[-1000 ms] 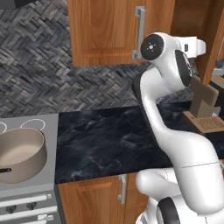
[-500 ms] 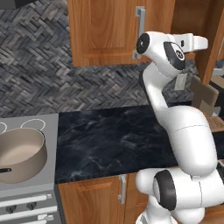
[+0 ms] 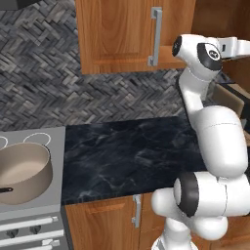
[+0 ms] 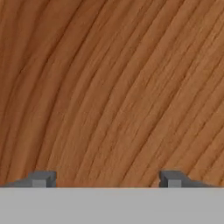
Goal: Open the cabinet and move the ladle to the pot. Then close the cabinet.
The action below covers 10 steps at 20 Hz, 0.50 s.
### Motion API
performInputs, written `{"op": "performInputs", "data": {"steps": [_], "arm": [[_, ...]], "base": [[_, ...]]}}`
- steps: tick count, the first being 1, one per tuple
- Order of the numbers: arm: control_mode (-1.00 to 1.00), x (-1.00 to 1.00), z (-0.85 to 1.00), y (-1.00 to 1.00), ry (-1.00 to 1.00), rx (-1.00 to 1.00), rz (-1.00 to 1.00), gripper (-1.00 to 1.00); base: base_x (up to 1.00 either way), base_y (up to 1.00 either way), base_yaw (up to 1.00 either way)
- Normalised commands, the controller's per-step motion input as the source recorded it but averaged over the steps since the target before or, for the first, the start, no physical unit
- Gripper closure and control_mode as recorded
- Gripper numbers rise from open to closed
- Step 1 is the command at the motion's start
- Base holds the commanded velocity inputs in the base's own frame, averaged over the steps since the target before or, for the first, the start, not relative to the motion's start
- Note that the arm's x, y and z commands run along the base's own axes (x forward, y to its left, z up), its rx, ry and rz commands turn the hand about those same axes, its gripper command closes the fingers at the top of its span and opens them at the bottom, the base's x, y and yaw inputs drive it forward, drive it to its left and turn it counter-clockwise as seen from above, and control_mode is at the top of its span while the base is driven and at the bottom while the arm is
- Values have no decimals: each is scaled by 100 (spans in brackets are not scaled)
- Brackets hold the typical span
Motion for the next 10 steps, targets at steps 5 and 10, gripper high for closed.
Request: {"op": "performInputs", "data": {"steps": [5, 10], "arm": [[-100, -38, 4, -79, 0, -1, -22, -100], [-100, -65, 20, 71, 0, 9, 8, -100]], "base": [[0, 0, 0], [0, 0, 0]]}}
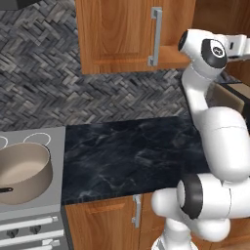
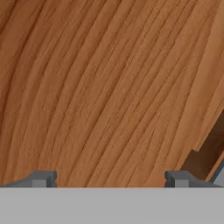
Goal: Open the cabinet and move the ladle to the pot. Then close the cabinet.
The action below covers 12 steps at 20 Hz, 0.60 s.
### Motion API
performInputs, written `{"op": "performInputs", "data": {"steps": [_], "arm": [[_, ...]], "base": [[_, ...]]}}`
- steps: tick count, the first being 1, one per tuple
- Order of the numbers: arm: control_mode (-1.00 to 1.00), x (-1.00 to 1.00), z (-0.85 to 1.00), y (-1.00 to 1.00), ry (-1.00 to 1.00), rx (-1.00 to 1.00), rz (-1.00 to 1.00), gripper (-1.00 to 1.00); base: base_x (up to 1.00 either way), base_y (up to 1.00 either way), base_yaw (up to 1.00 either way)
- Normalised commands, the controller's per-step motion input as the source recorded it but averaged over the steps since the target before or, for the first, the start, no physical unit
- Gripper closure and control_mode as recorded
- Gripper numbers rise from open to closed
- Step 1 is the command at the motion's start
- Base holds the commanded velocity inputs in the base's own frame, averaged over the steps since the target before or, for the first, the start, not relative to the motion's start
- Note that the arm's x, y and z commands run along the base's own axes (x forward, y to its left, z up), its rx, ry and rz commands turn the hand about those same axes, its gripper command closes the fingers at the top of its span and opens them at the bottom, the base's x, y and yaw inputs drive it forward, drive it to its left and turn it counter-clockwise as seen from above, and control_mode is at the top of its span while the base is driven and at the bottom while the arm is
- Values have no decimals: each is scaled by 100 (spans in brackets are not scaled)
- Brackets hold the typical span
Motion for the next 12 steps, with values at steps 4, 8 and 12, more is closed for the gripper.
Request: {"op": "performInputs", "data": {"steps": [4, 8, 12], "arm": [[-100, -42, 34, 100, 0, 16, 31, -100], [-100, -19, 7, 99, 0, 21, 48, -100], [-100, -3, 0, 85, -1, 27, 52, -100]], "base": [[0, 0, 0], [0, 0, 0], [0, 0, 0]]}}
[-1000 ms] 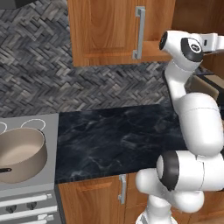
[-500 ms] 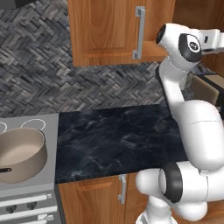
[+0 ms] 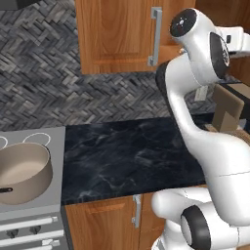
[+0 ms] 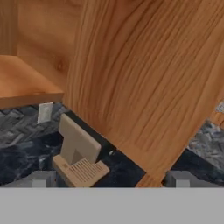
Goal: Open the cabinet and move the ladle to the pot. Then close the cabinet.
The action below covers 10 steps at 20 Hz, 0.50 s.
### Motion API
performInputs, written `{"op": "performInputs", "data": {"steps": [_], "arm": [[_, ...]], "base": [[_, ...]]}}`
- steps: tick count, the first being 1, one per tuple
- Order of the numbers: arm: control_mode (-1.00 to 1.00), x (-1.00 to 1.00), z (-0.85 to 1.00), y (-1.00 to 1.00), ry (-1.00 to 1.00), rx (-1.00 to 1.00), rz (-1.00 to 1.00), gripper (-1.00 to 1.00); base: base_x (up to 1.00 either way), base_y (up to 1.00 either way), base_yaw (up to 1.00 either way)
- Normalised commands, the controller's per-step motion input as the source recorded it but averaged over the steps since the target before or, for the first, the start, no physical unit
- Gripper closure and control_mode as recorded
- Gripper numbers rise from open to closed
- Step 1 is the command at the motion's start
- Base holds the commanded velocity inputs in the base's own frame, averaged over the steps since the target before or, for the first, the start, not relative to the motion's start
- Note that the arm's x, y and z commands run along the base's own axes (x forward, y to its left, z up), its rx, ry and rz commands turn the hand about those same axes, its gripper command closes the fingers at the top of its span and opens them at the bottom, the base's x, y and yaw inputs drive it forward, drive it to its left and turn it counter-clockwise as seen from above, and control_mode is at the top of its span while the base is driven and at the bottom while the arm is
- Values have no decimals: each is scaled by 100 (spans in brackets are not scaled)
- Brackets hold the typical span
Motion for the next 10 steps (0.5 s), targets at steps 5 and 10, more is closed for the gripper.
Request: {"op": "performInputs", "data": {"steps": [5, 10], "arm": [[-100, 9, 0, 52, -8, 29, 43, -100], [-100, 33, -3, 24, -19, 21, 37, -100]], "base": [[0, 0, 0], [0, 0, 0]]}}
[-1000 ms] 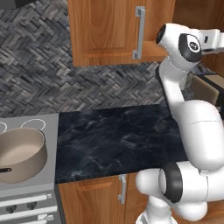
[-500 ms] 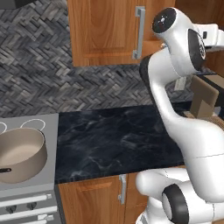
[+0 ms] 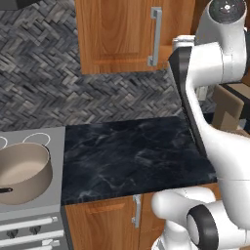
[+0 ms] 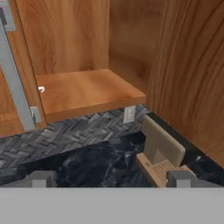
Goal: Open the cabinet and move the ladle to the pot. Then close the cabinet.
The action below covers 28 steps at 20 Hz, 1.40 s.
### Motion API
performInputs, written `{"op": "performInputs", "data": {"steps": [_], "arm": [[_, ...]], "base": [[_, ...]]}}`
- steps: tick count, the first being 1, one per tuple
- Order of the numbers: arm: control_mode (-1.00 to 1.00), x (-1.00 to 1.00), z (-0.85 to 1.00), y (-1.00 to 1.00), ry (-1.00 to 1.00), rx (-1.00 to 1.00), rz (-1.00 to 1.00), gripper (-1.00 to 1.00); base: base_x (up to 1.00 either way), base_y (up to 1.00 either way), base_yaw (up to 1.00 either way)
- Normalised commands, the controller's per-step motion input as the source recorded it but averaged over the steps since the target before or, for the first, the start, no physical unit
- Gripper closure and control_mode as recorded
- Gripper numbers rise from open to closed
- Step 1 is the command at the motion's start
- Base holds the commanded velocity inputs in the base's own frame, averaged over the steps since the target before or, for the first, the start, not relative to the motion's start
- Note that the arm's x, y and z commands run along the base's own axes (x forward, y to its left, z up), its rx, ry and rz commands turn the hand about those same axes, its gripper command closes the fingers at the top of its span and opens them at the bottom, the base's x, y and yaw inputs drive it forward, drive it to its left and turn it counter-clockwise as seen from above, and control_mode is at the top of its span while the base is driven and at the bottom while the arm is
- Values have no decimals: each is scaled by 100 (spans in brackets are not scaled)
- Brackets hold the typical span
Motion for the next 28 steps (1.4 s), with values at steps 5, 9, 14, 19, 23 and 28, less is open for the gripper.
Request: {"op": "performInputs", "data": {"steps": [5, 9, 14, 19, 23, 28], "arm": [[-100, 52, -22, 37, -21, 11, 33, -100], [-100, 53, -11, 38, -16, 2, 28, -100], [-100, 77, 0, 27, -2, -1, 20, -100], [-100, 68, 2, 32, 0, -8, 9, -100], [-100, 59, 11, 33, 0, -7, 1, -100], [-100, 62, 8, 29, 0, -5, 0, -100]], "base": [[0, 0, 0], [0, 0, 0], [0, 0, 0], [0, 0, 0], [0, 0, 0], [0, 0, 0]]}}
